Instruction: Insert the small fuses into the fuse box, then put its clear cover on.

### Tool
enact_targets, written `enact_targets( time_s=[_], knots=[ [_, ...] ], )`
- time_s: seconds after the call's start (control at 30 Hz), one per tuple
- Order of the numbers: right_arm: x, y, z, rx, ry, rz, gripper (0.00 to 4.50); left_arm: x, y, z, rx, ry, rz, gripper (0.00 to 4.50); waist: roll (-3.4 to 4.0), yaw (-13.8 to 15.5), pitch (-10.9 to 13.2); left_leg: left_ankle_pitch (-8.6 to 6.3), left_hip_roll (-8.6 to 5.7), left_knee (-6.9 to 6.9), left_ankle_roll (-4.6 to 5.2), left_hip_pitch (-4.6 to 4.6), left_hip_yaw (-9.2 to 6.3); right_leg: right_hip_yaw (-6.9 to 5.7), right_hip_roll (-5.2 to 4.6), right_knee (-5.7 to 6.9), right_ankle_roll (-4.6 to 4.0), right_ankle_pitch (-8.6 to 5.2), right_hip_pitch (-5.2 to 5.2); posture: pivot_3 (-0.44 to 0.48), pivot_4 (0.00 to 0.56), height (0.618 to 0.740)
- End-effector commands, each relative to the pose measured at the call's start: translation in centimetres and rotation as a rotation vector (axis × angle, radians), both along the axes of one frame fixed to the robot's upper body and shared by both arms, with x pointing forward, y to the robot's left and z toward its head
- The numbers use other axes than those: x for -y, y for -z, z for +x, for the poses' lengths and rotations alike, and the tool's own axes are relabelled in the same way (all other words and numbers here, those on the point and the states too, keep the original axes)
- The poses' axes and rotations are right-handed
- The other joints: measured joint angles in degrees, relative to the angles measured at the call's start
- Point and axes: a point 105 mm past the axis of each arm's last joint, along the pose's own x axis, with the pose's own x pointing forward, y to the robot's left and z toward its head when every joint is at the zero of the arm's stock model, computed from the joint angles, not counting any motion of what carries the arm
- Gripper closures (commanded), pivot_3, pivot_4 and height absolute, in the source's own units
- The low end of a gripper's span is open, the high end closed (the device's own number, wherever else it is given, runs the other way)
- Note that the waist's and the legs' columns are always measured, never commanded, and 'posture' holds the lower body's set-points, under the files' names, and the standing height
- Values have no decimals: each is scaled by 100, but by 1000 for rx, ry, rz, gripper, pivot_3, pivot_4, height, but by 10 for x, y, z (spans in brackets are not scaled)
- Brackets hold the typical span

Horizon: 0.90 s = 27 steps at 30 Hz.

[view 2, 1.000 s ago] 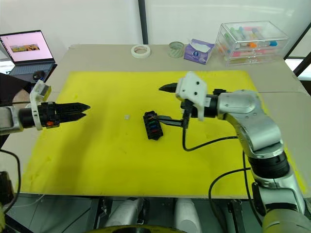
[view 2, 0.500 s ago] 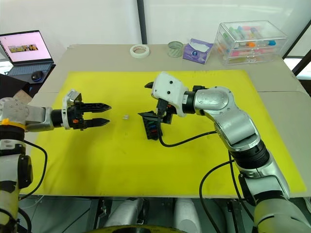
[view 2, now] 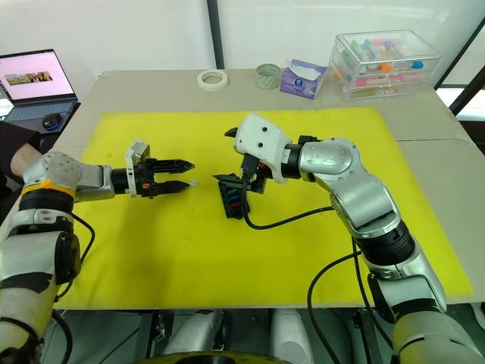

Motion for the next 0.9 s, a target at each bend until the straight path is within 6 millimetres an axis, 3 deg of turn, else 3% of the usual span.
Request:
enact_targets(
  time_s=[0.03, 0.27, 0.63, 0.9],
  knots=[
    [1, -15, -1, 52, 4, 18, 13, -4, -6, 4, 17, -18, -7, 0, 0, 6, 0, 0, 0, 0, 0, 0, 0, 0, 0, 1, 0, 0, 0, 0, 150, 740],
    [4, -15, -1, 47, 14, 11, 13, -15, -5, 4, 14, -35, 23, 0, -1, -4, 0, 0, 0, -1, 0, 0, 0, 0, 1, 2, 0, 0, -1, 0, 150, 740],
    [2, -15, -1, 40, 12, 15, 13, -13, -10, 11, 58, -5, 66, 0, 0, 1, 0, 0, -5, 0, 0, 0, 0, -2, -5, 39, 0, 0, -10, 0, 150, 740],
    [-1, -16, 0, 36, 11, 24, 13, 6, 3, 13, 52, 57, 86, 0, -1, 31, -1, 0, -15, 2, 0, 0, -1, -6, -13, 44, 0, 0, -13, 0, 150, 740]
  ],
)
